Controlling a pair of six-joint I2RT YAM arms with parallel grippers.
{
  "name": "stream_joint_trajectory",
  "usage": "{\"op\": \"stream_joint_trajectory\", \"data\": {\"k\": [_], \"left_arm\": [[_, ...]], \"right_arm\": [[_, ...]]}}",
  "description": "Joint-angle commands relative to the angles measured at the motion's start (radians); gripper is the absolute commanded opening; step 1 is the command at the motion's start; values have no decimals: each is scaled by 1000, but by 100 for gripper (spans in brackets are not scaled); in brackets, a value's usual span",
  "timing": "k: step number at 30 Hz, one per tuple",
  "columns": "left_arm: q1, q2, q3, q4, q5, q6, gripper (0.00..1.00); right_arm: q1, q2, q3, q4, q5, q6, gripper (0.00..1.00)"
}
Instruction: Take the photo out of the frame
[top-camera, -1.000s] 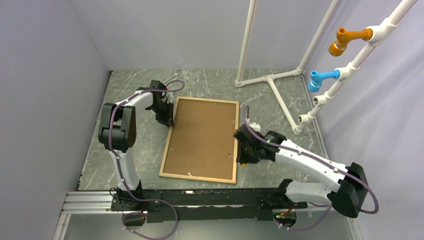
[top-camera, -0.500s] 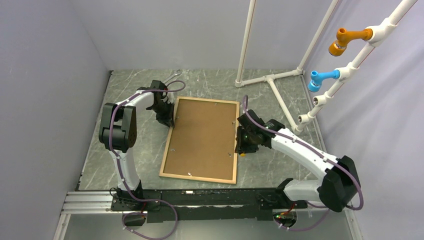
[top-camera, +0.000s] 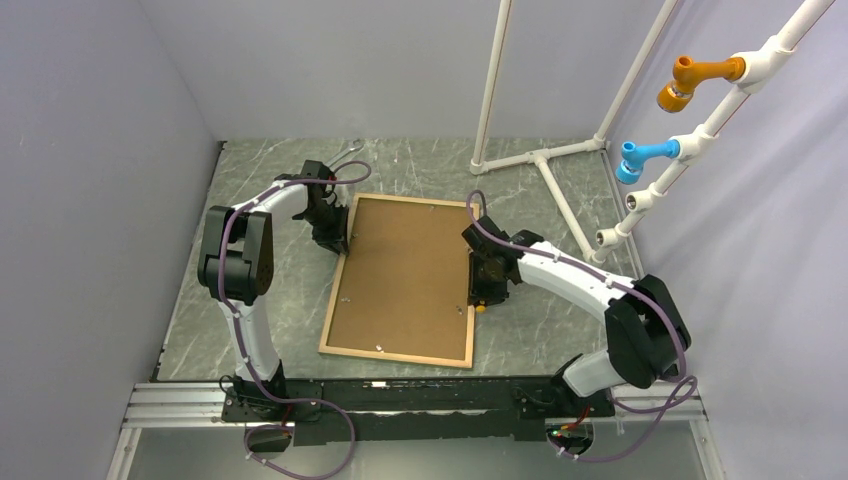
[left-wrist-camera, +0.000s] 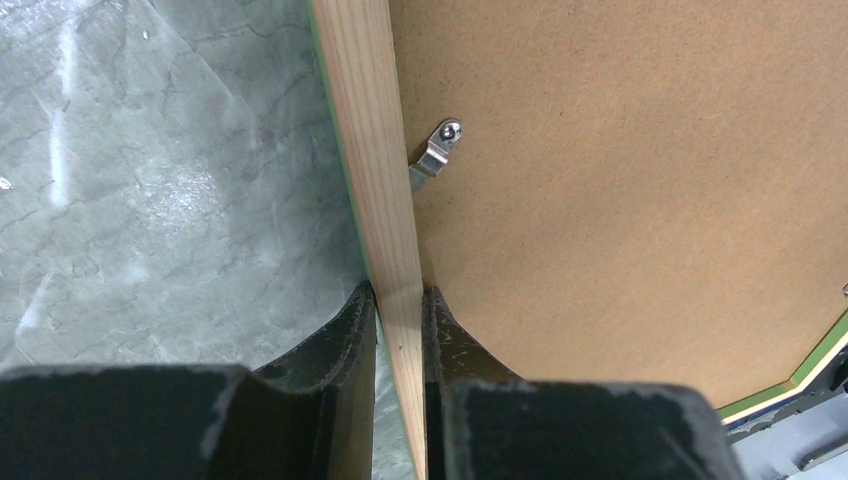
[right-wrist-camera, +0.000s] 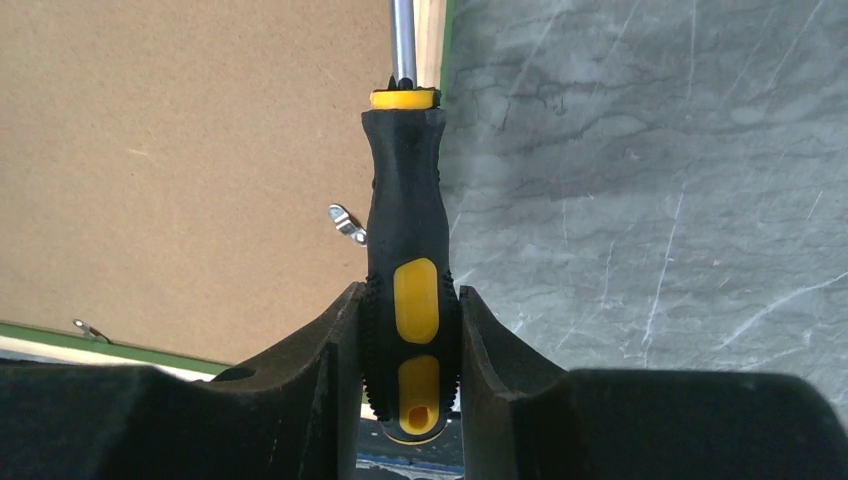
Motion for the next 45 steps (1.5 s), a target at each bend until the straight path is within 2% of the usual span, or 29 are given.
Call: {"op": "stream_joint_trajectory", "data": {"k": [1,15,28,39,45], "left_arm": [[-13,-5,36,-23,44,11,0],[-13,2,43,-24,52,10,0],[-13,3,45,-26,48,12,0],[-13,11,49,-30,44,13,0],[-13,1,38,-25,40,15,0]], "right_arm": [[-8,14,63,-16,49,43,0],[-23,78,83,3,62,33,0],[-31,54,67,137,-27,-168,0],[-82,52,200,78,76,-270,0],[-115,167,288,84,-8,-380,0]]}}
